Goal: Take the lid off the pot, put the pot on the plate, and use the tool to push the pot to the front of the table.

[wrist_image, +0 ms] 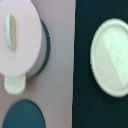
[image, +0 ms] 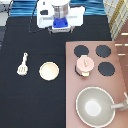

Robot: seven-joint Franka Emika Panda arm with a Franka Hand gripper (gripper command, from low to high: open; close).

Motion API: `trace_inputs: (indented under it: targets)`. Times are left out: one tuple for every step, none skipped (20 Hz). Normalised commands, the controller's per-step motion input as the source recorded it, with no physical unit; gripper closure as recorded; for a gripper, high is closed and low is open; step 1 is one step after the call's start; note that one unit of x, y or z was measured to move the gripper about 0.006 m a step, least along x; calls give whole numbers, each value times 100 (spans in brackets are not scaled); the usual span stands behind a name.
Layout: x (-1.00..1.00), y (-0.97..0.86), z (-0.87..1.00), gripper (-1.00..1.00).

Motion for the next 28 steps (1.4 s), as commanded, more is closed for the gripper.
trace_inputs:
  targets:
    - [91,51,43,-100]
    - [79,58,33,-100]
    - [76,61,32,-100]
    - [75,61,31,-100]
    - [73,65,28,-100]
    - [69,69,22,-100]
    - [67,75,13,-100]
    - [64,77,2,-100]
    - [60,80,0,-100]
    - [57,82,-9,-100]
    - [56,84,-19,-100]
    - [54,85,-26,-100]
    - [50,88,-33,-100]
    - [49,89,-37,-100]
    - [48,90,-42,-100]
    - [47,91,-46,-100]
    - [48,89,-49,-100]
    - [47,79,-50,-100]
    - [50,60,-51,-100]
    - [51,48,-51,-100]
    - [50,43,-52,-100]
    - [41,37,-57,-100]
    - [37,30,-57,-100]
    - [32,23,-57,-100]
    - [31,14,-53,-100]
    - [28,11,-51,-100]
    - [25,7,-48,-100]
    - [20,7,-49,-100]
